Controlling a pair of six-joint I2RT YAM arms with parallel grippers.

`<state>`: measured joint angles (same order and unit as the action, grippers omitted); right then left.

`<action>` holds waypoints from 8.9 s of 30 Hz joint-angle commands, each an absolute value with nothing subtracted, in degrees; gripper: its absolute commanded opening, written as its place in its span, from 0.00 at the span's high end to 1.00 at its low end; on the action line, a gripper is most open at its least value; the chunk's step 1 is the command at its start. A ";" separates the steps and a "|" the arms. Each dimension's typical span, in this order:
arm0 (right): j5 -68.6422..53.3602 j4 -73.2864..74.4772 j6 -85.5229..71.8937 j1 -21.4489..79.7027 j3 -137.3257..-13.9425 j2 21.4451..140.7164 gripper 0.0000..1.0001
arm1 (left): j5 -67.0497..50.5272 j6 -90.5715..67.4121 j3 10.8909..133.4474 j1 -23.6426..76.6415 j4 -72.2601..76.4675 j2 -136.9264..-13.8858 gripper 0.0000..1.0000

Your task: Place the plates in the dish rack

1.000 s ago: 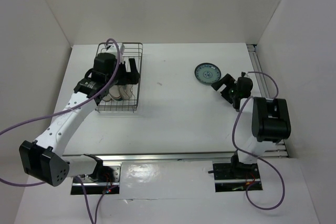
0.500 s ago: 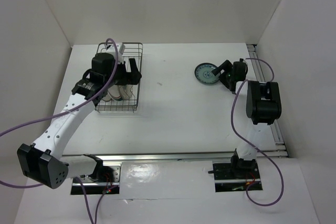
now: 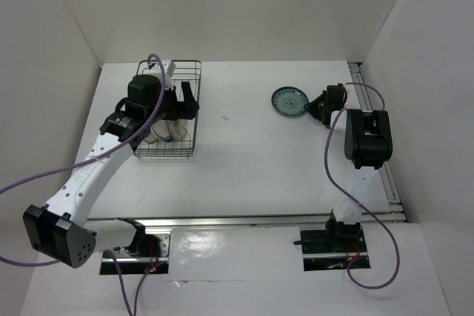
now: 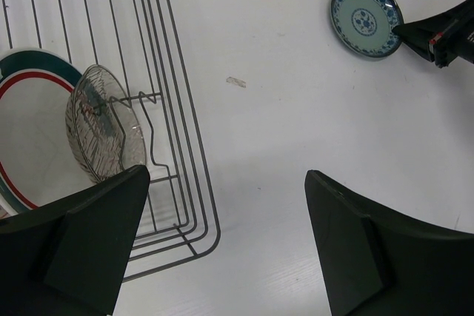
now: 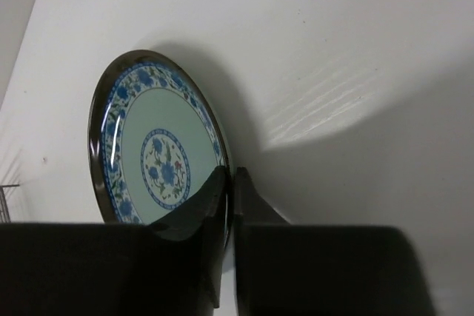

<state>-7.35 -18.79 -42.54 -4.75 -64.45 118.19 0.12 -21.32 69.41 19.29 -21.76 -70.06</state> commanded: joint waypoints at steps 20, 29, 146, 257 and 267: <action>-34.36 -54.56 -46.21 -5.27 -41.14 106.70 1.00 | -6.41 -23.73 70.75 19.42 -19.42 -77.07 0.00; -42.53 -64.33 -48.60 0.16 -39.90 100.82 1.00 | -7.65 -24.43 70.22 19.42 -18.28 -78.22 0.00; -20.30 -14.15 -21.80 18.37 -40.61 65.39 0.00 | 35.95 -17.05 81.04 22.50 -29.27 -82.53 1.00; 28.83 37.27 -15.64 25.57 -72.43 53.27 0.00 | 21.97 -25.05 64.01 23.55 -37.01 -41.14 0.00; 32.26 40.69 -15.64 28.92 -73.04 52.56 0.00 | 20.65 -25.05 60.38 21.89 -34.72 -40.43 0.00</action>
<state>29.43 38.59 -15.75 27.81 -72.64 52.58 20.75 -24.36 60.23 22.85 -37.60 -40.88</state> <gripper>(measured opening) 0.999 1.000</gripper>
